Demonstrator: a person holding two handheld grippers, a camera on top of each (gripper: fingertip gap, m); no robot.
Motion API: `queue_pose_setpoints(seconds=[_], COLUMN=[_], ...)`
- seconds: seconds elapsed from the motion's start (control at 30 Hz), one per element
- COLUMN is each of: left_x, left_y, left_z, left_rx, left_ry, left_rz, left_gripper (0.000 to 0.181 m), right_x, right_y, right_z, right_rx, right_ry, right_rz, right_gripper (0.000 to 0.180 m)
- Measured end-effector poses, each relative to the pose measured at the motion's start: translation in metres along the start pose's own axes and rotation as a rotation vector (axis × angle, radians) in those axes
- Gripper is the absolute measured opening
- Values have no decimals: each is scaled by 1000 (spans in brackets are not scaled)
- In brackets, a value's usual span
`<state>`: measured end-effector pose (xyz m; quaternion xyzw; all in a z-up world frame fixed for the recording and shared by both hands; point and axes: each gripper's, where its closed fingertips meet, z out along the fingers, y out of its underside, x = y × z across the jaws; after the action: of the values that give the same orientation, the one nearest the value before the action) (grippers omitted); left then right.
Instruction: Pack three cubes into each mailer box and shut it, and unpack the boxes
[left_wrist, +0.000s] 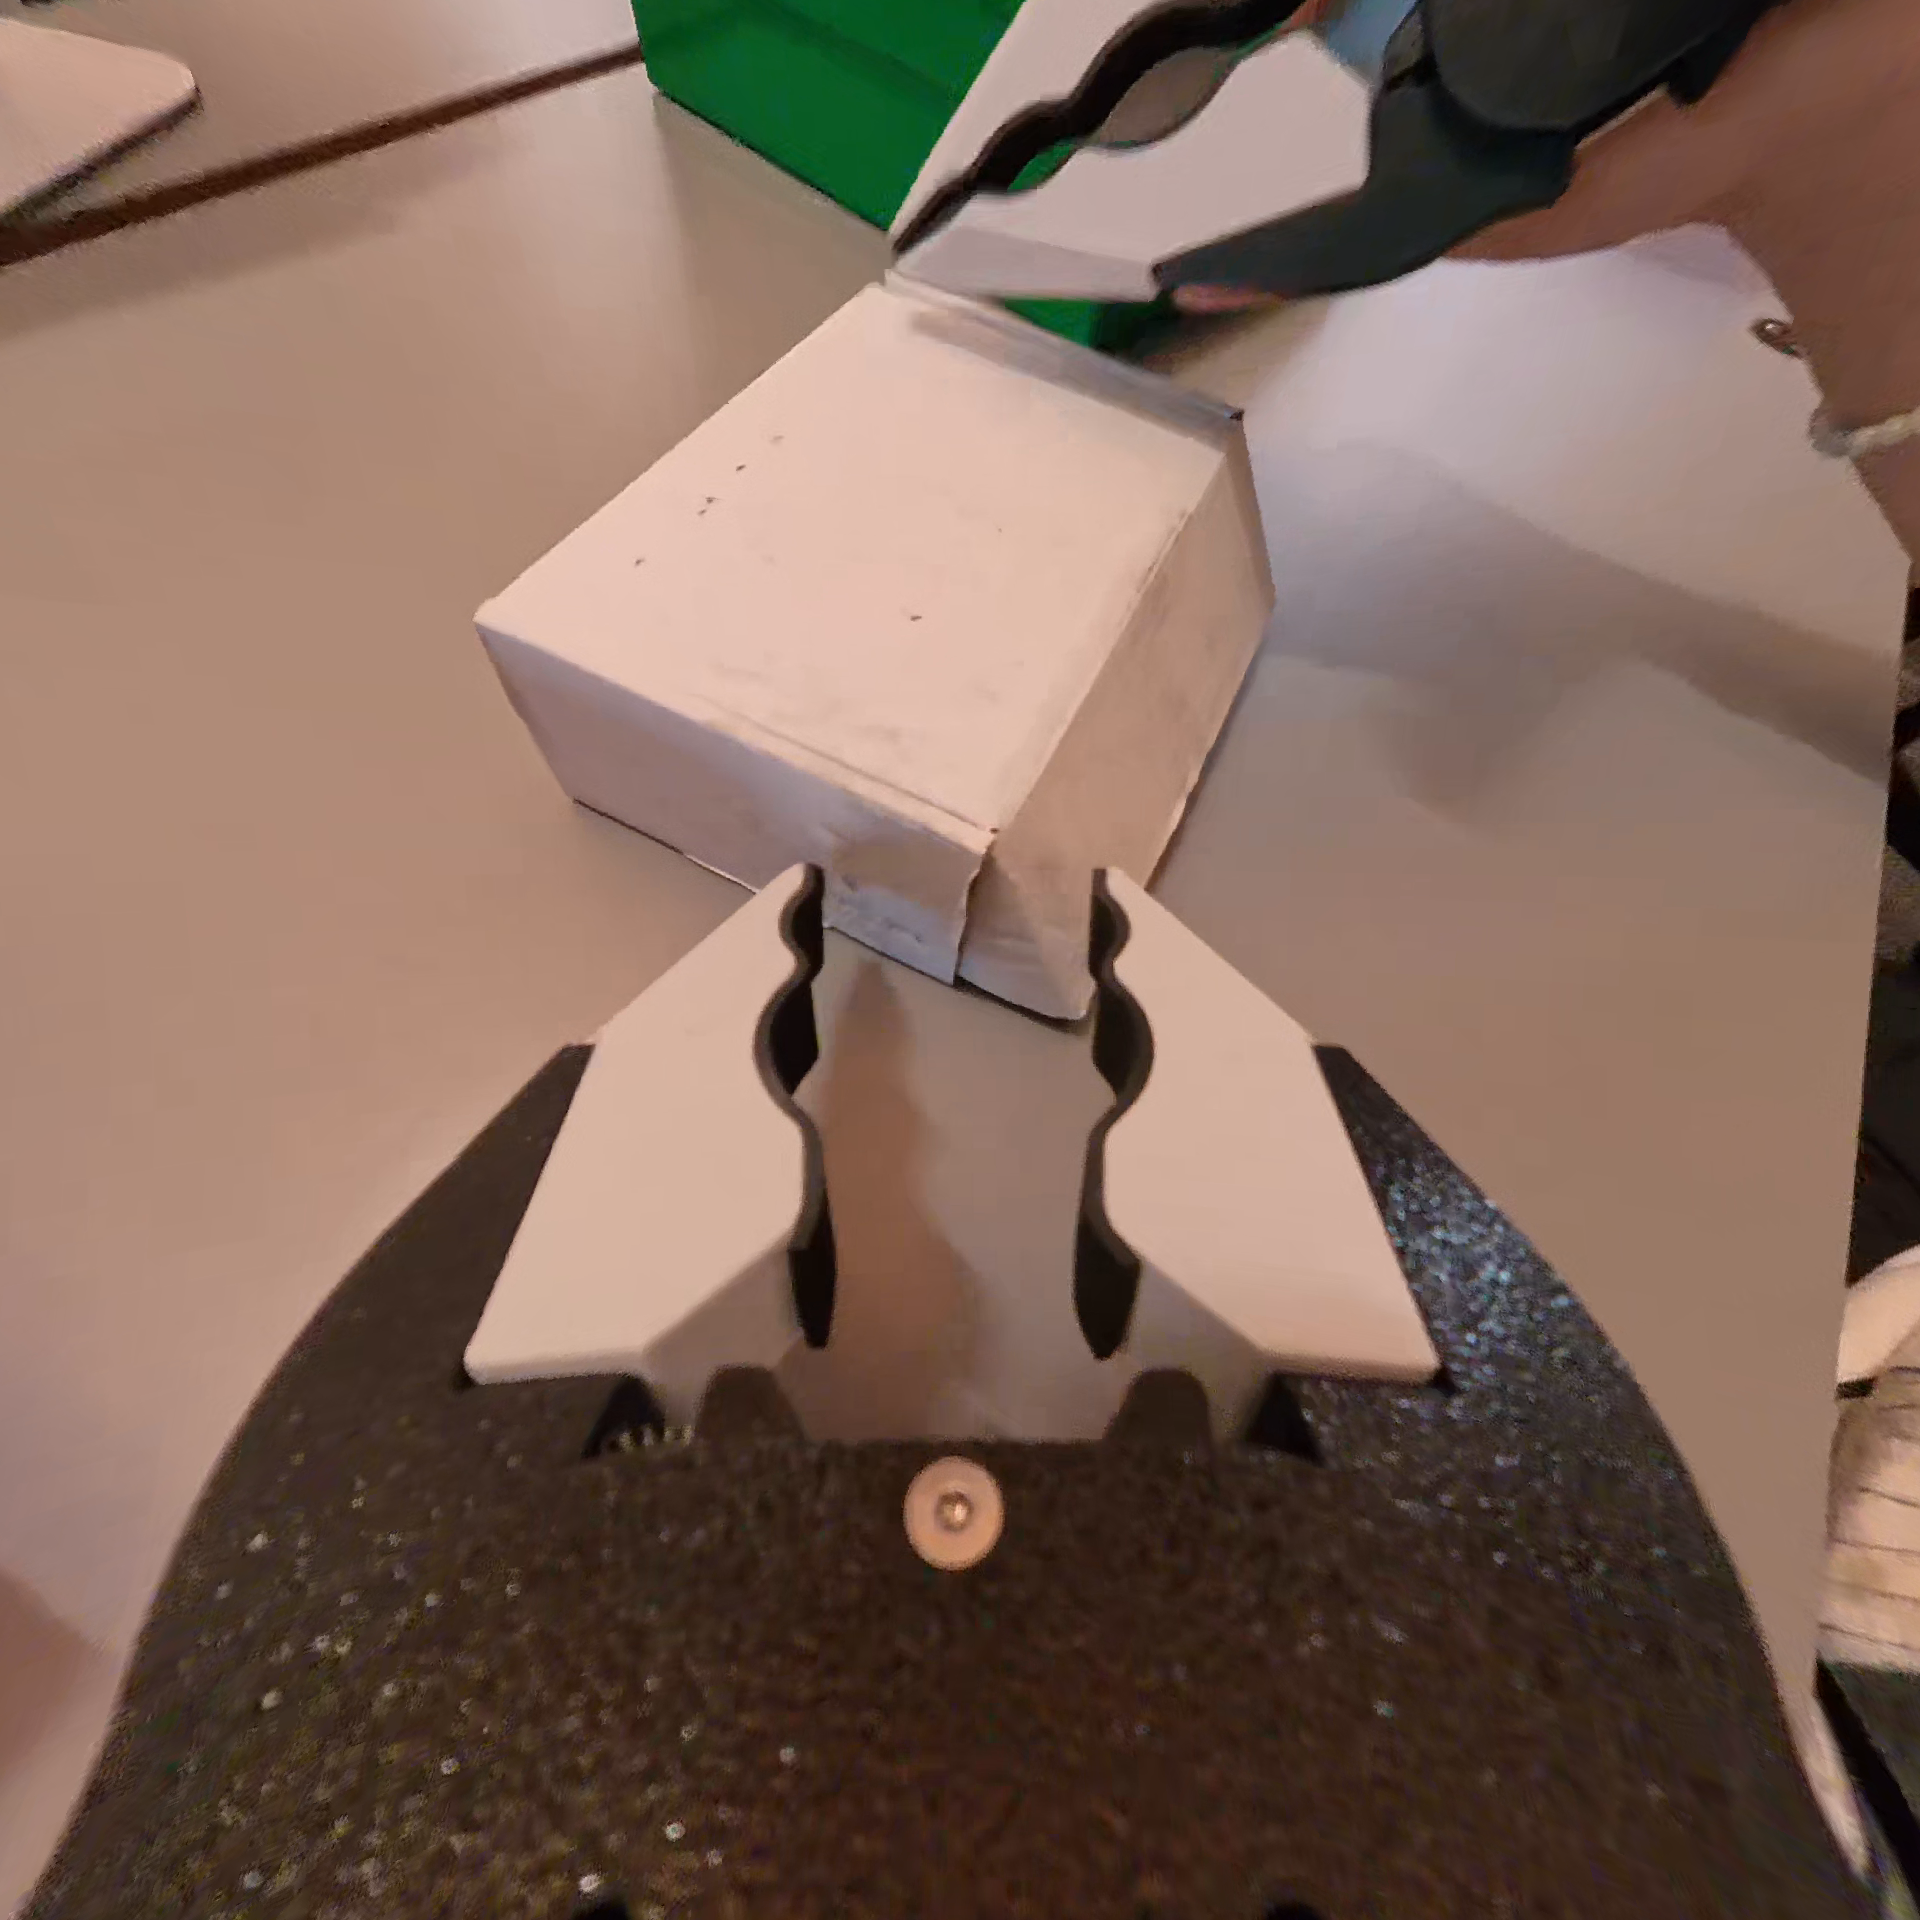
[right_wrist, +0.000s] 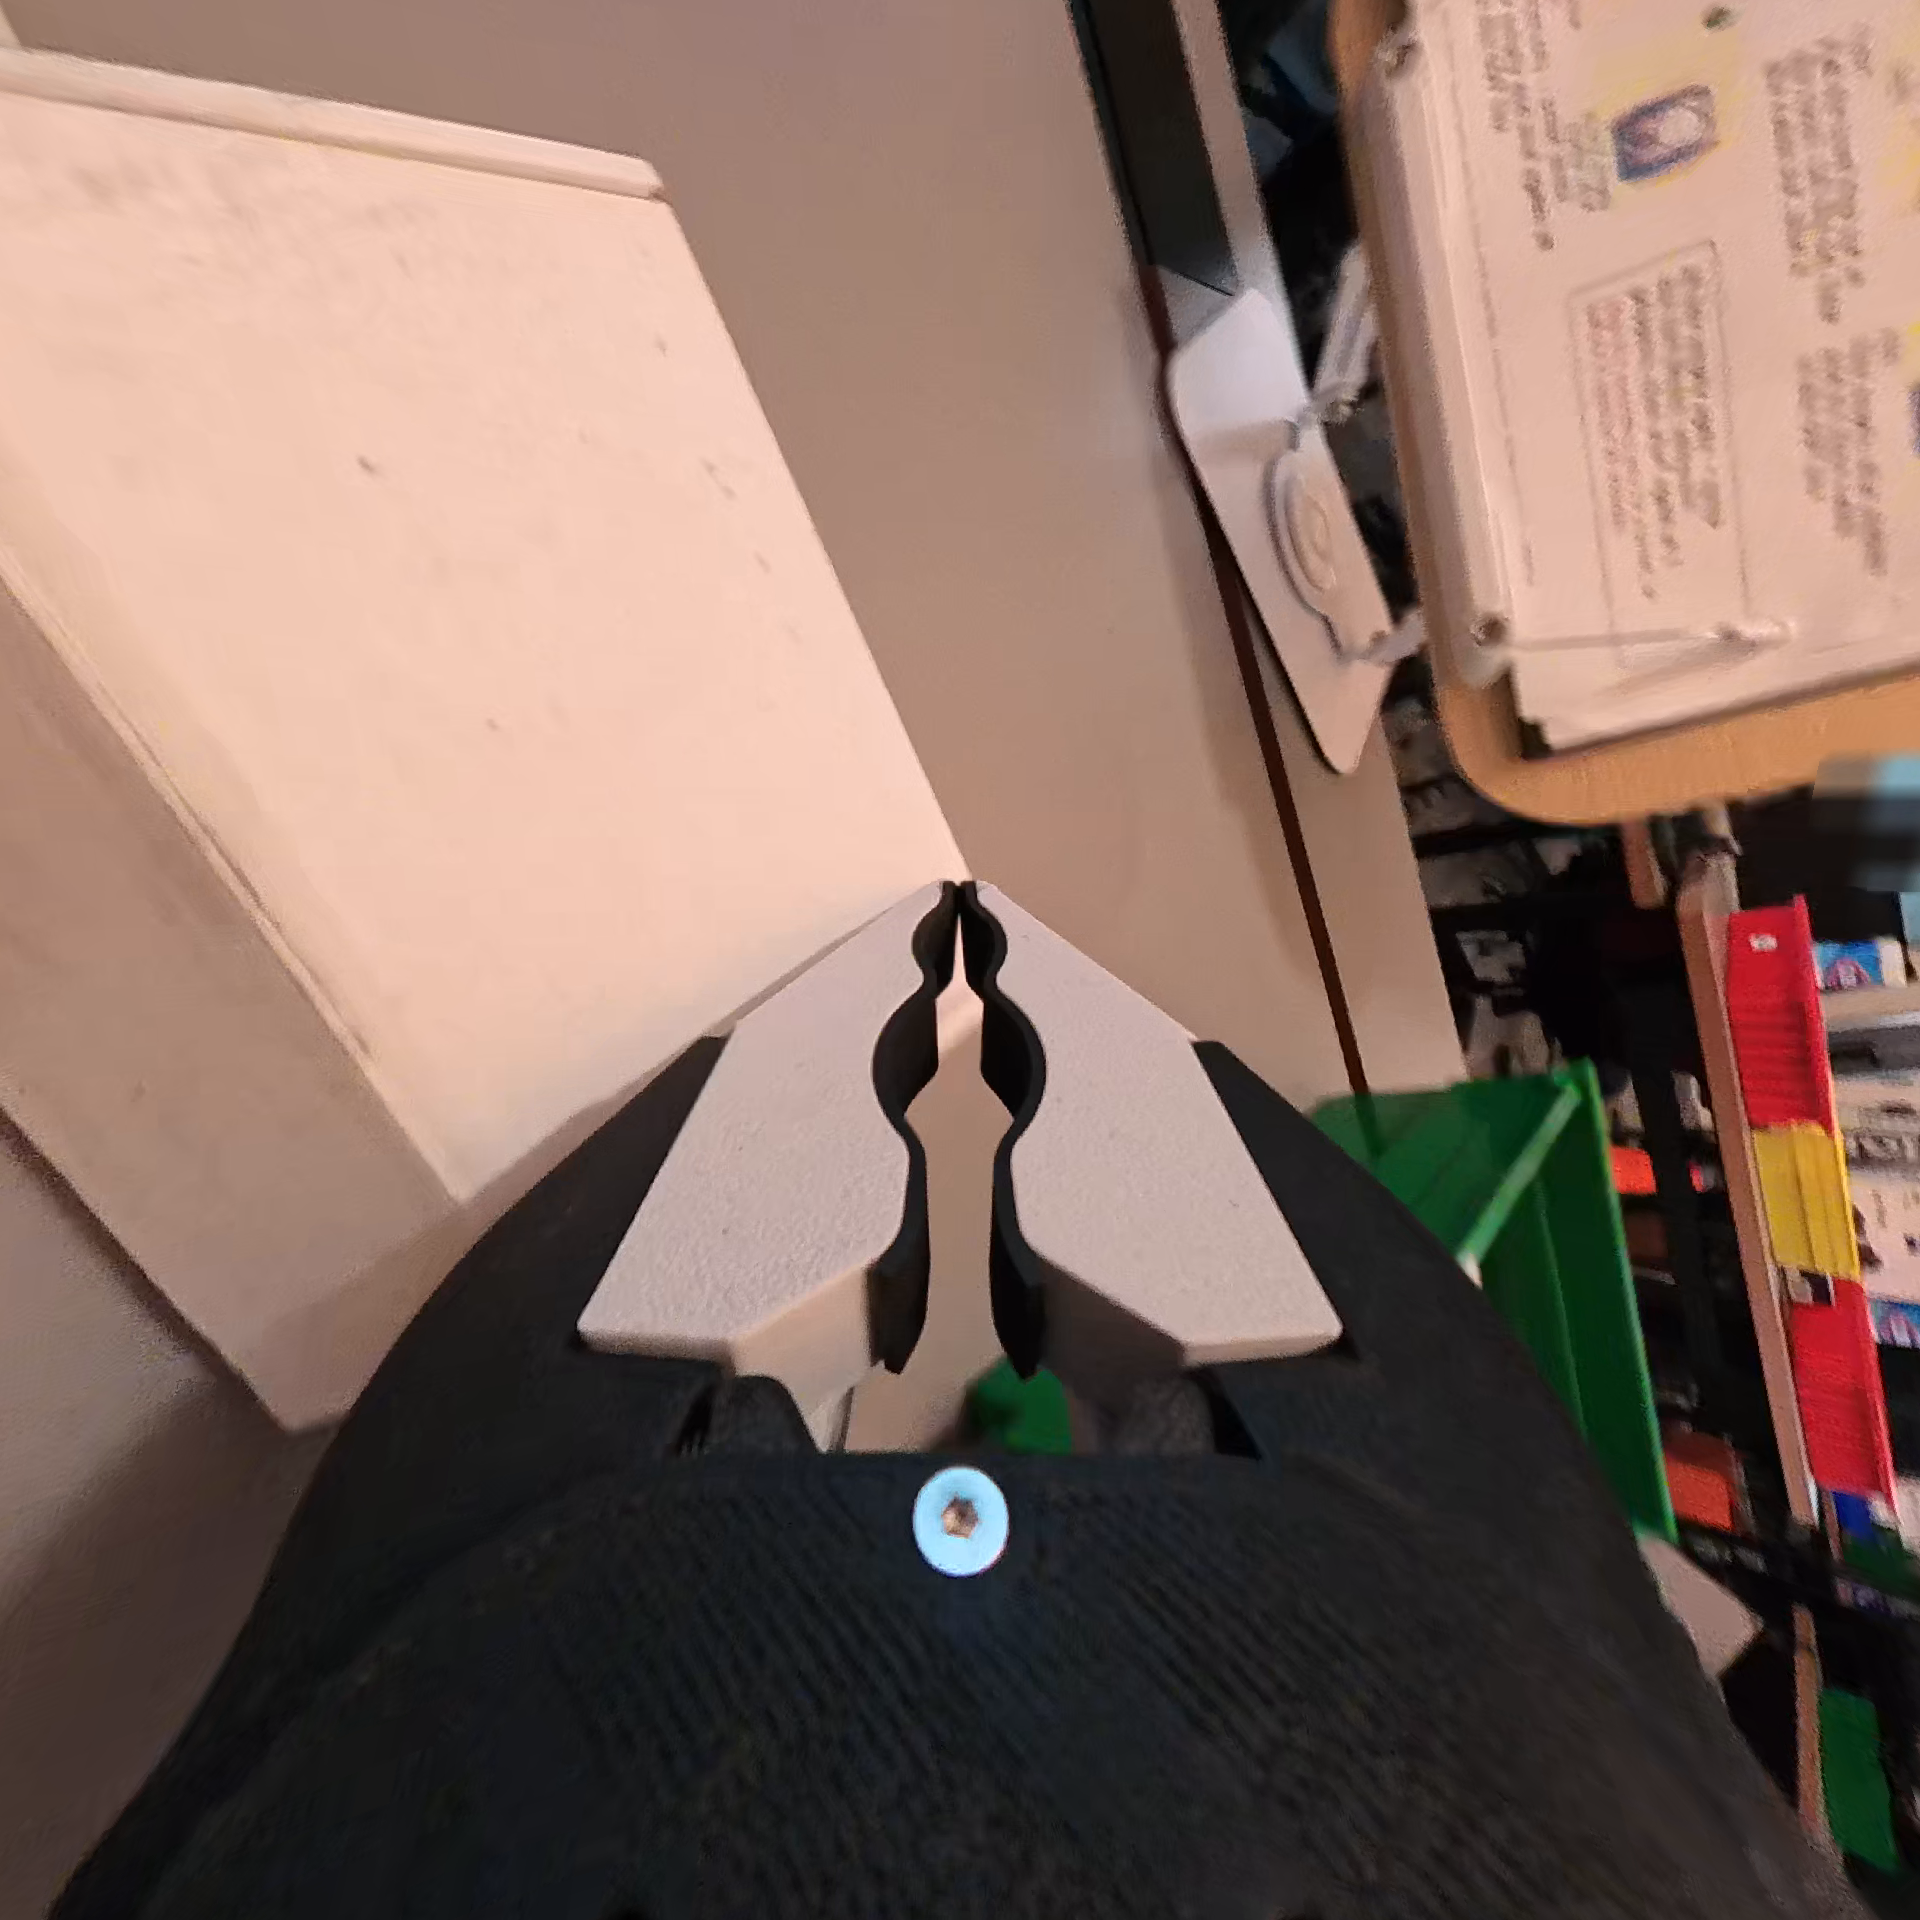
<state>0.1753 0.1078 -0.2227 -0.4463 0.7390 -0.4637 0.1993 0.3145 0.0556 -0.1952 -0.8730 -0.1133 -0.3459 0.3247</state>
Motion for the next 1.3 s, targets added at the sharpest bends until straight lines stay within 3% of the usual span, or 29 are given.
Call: queue_pose_setpoints(seconds=[0.03, 0.1, 0.2, 0.3, 0.4, 0.53, 0.6, 0.73, 0.93, 1.03, 1.17, 1.23, 1.3], left_x=[0, -1, 3, 9, 0, -5, -5, -18, -34, -35, -37, -32, -34], left_y=[-2, -6, -17, -23, -5, 11, 10, 6, 2, 1, 2, 4, -2], left_z=[-3, -12, -21, -15, 3, 19, 22, 28, 36, 37, 39, 39, 34], left_rx=[20, 62, 144, 151, -21, -144, -148, -147, -159, -155, -164, -169, -122], left_ry=[-3, -31, 22, 146, 135, 116, 121, 82, -21, -28, -45, -19, -46], left_rz=[24, 79, 106, 71, 105, 159, 171, 199, 288, 308, 276, 302, 293], left_gripper=[54, 59, 52, 63, 105, 107, 103, 87, 69, 68, 74, 92, 103], right_x=[12, 16, -19, -27, -38, -58, -66, -75, -64, -64, -63, -63, -47], right_y=[5, 11, 23, 37, 33, 37, 40, 31, 36, 36, 35, 37, 34], right_z=[-12, -42, -78, -76, -66, -50, -44, -42, -27, -27, -25, -29, -41], right_rx=[1, 62, 147, 175, 246, 209, 181, 223, 172, 168, 148, 103, 44], right_ry=[46, 9, -272, -285, -333, -442, -487, -579, -453, -427, -435, -427, -341], right_rz=[39, 146, 337, 456, 502, 478, 437, 383, 252, 216, 301, 266, 217], right_gripper=[0, 8, 38, 70, 84, 95, 97, 81, 58, 56, 58, 63, 82])
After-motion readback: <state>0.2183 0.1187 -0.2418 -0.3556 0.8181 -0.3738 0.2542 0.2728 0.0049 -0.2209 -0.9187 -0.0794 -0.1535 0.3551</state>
